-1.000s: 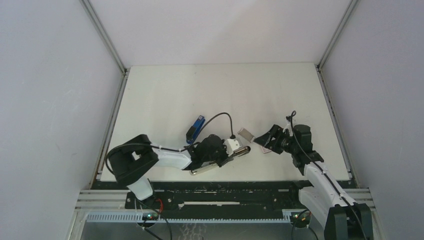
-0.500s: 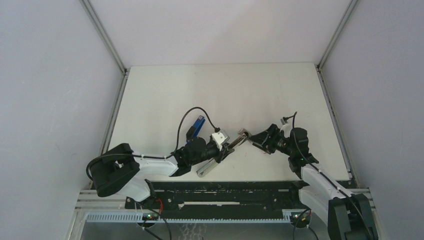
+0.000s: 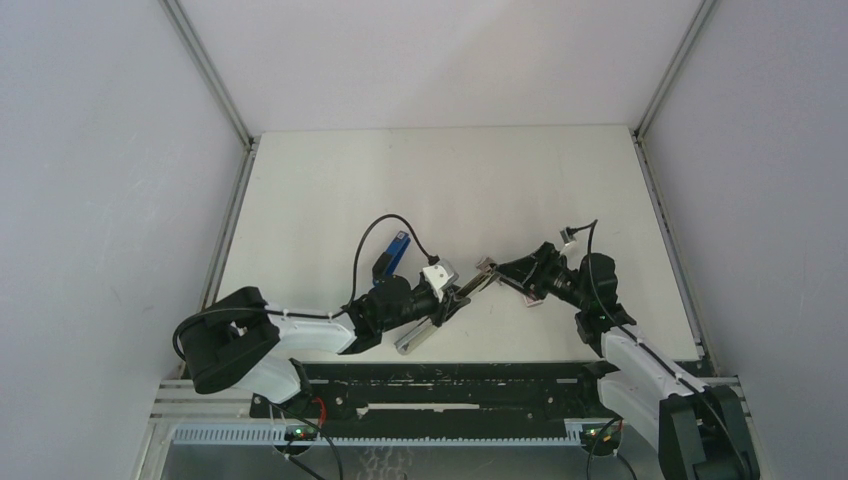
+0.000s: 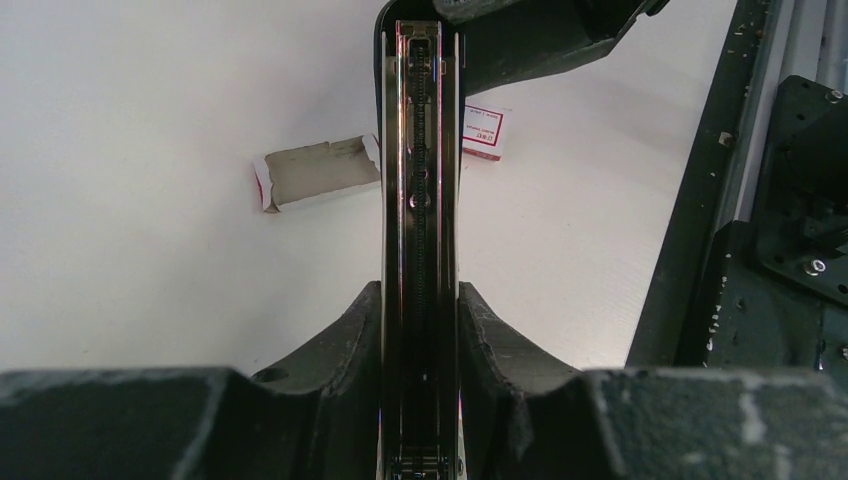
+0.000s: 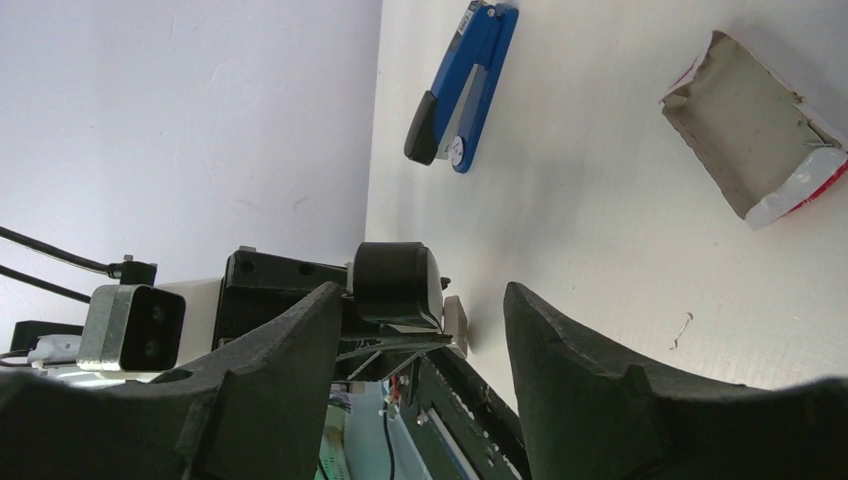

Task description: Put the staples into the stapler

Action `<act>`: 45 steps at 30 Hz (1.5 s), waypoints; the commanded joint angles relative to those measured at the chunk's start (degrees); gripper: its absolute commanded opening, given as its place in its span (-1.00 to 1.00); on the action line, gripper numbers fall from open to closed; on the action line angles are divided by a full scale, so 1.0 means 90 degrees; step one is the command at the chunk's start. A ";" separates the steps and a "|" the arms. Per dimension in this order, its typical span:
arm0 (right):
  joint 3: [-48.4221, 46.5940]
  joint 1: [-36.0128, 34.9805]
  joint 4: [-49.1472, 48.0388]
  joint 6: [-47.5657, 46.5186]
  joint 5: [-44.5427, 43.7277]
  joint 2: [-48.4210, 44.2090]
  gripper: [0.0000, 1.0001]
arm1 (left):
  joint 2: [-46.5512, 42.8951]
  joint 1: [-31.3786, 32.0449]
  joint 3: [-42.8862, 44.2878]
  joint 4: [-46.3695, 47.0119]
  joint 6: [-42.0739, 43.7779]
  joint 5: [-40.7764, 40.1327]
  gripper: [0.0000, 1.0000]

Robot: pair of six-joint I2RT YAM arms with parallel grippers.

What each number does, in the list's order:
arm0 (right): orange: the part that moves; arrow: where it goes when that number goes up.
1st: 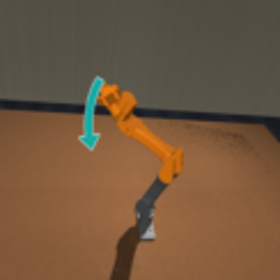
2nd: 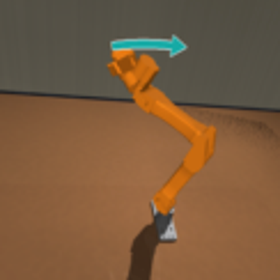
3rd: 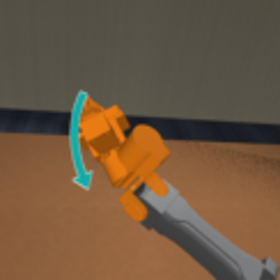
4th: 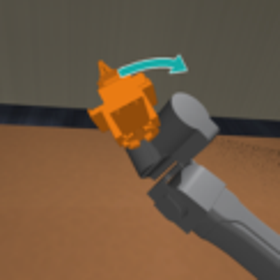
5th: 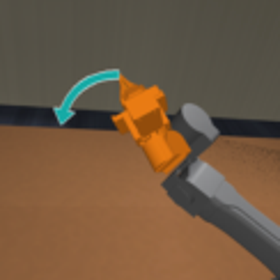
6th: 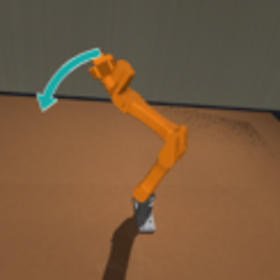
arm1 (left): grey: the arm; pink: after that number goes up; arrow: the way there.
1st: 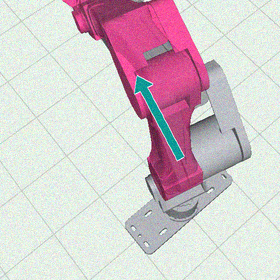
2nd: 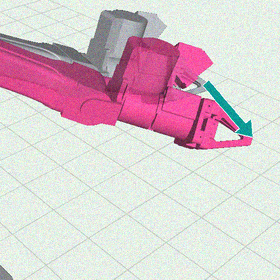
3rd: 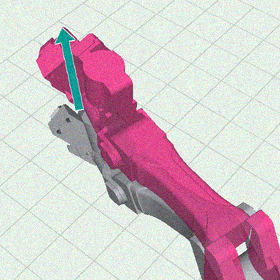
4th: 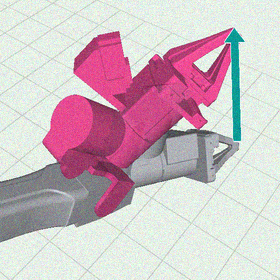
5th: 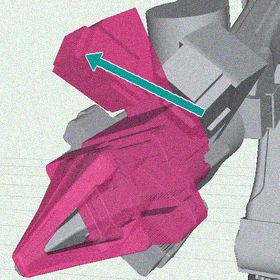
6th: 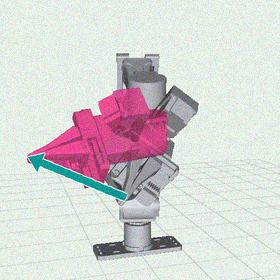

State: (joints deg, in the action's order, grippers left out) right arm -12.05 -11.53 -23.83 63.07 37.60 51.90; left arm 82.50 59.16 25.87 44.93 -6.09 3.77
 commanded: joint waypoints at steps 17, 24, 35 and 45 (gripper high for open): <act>-0.0649 0.0014 0.0084 -0.0964 0.0251 0.0247 -1.00 | -0.0196 0.0048 -0.0031 0.0484 -0.0392 0.0111 0.17; -0.1171 0.0386 0.0986 -0.2242 0.0841 0.0511 -1.00 | -0.0315 0.0044 -0.0574 0.0082 -0.0802 -0.0231 0.44; -0.1837 0.0462 0.1754 -0.3310 0.0792 0.0505 -1.00 | -0.1210 0.0605 -0.0796 -0.2602 -0.0823 -0.1036 0.41; -0.2362 0.0188 0.2442 -0.4161 0.0548 0.0415 -1.00 | -0.1109 0.0895 -0.0750 -0.3246 -0.0894 -0.1427 -0.18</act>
State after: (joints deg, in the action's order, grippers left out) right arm -29.06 -8.05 -2.59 29.71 42.33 57.19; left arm 72.07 66.22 19.42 16.58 -13.47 -7.44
